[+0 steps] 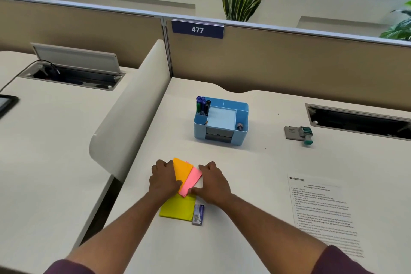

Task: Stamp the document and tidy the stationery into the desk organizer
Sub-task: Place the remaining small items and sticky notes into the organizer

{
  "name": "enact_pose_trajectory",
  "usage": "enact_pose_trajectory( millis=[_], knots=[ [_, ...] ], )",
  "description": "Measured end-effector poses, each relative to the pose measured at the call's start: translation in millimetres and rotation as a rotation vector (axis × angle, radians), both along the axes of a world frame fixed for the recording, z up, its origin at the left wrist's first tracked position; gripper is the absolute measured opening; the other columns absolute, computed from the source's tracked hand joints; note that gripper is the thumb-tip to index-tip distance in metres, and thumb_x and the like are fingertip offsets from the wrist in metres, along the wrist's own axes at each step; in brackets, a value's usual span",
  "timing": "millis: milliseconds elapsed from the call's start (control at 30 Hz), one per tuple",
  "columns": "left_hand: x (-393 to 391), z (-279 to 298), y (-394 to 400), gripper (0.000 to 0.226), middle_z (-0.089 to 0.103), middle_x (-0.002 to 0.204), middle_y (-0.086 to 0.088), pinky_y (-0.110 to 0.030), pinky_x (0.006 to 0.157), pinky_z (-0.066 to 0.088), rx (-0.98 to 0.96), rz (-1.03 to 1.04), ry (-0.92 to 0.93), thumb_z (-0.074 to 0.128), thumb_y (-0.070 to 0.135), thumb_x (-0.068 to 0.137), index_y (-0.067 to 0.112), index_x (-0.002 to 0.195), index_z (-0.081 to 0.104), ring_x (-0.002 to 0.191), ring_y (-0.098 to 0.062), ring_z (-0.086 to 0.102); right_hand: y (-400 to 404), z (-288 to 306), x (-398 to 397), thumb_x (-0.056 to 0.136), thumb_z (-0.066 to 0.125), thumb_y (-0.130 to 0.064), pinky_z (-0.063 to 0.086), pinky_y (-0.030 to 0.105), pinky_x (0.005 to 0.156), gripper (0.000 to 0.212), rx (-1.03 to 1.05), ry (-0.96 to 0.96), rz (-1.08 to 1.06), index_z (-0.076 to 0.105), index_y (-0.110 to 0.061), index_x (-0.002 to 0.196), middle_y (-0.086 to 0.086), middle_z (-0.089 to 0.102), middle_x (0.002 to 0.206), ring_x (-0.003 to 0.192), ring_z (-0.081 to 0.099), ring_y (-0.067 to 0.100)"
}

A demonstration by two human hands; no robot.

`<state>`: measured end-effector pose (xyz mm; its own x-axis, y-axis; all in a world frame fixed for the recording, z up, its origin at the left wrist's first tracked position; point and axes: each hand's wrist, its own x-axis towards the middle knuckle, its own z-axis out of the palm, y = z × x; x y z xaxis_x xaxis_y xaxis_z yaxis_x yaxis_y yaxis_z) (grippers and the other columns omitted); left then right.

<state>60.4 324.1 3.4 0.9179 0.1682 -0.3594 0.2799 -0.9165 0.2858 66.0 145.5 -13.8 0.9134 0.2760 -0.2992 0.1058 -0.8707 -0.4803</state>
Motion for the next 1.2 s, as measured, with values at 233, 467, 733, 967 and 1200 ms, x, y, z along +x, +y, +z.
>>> enact_pose_trajectory(
  millis=[233, 467, 733, 967, 1200],
  knots=[
    [-2.9, -7.5, -3.0, 0.091, 0.038, 0.145, -0.006, -0.037, 0.097, 0.044, -0.1, -0.16, 0.018, 0.081, 0.039, 0.073, 0.026, 0.149, 0.032, 0.13, -0.027, 0.04, 3.7, -3.7, -2.7, 0.069, 0.086, -0.054, 0.051, 0.036, 0.093, 0.083, 0.007, 0.006, -0.046, 0.047, -0.023, 0.135, 0.003, 0.045, 0.133, 0.119, 0.05, 0.022],
    [-2.8, -11.2, 1.8, 0.081, 0.046, 0.14, -0.001, -0.034, 0.095, 0.043, -0.242, -0.305, -0.047, 0.077, 0.021, 0.07, 0.03, 0.143, 0.043, 0.122, -0.024, 0.044, 5.3, -3.7, 2.5, 0.064, 0.088, -0.049, 0.051, 0.035, 0.093, 0.093, 0.114, 0.102, -0.188, 0.041, -0.021, 0.138, 0.005, 0.052, 0.134, 0.119, 0.054, 0.022],
    [-13.4, -6.8, 12.5, 0.103, 0.036, 0.149, -0.003, -0.036, 0.104, 0.045, -0.101, -0.244, -0.072, 0.083, 0.047, 0.07, 0.022, 0.152, 0.027, 0.132, -0.024, 0.04, 4.7, -0.9, -0.3, 0.074, 0.08, -0.059, 0.049, 0.041, 0.097, 0.092, -0.037, 0.076, -0.048, 0.034, -0.034, 0.149, 0.007, 0.046, 0.14, 0.125, 0.051, 0.028],
    [-27.9, -5.0, 45.1, 0.122, 0.033, 0.144, 0.001, -0.037, 0.1, 0.047, -0.04, -0.326, 0.063, 0.091, 0.053, 0.053, 0.027, 0.151, 0.024, 0.129, -0.021, 0.038, 0.3, 6.7, 3.9, 0.071, 0.082, -0.059, 0.052, 0.042, 0.092, 0.089, -0.083, 0.017, 0.022, 0.036, -0.037, 0.144, 0.006, 0.04, 0.137, 0.121, 0.049, 0.028],
    [-31.7, -3.2, 42.0, 0.092, 0.054, 0.128, 0.007, -0.031, 0.089, 0.049, -0.014, -0.343, 0.007, 0.088, 0.045, 0.062, 0.031, 0.138, 0.039, 0.112, -0.016, 0.055, -6.8, 10.0, 5.2, 0.076, 0.074, -0.067, 0.05, 0.043, 0.092, 0.084, -0.195, 0.013, 0.144, 0.033, -0.042, 0.145, 0.008, 0.037, 0.139, 0.123, 0.046, 0.03]
  ],
)
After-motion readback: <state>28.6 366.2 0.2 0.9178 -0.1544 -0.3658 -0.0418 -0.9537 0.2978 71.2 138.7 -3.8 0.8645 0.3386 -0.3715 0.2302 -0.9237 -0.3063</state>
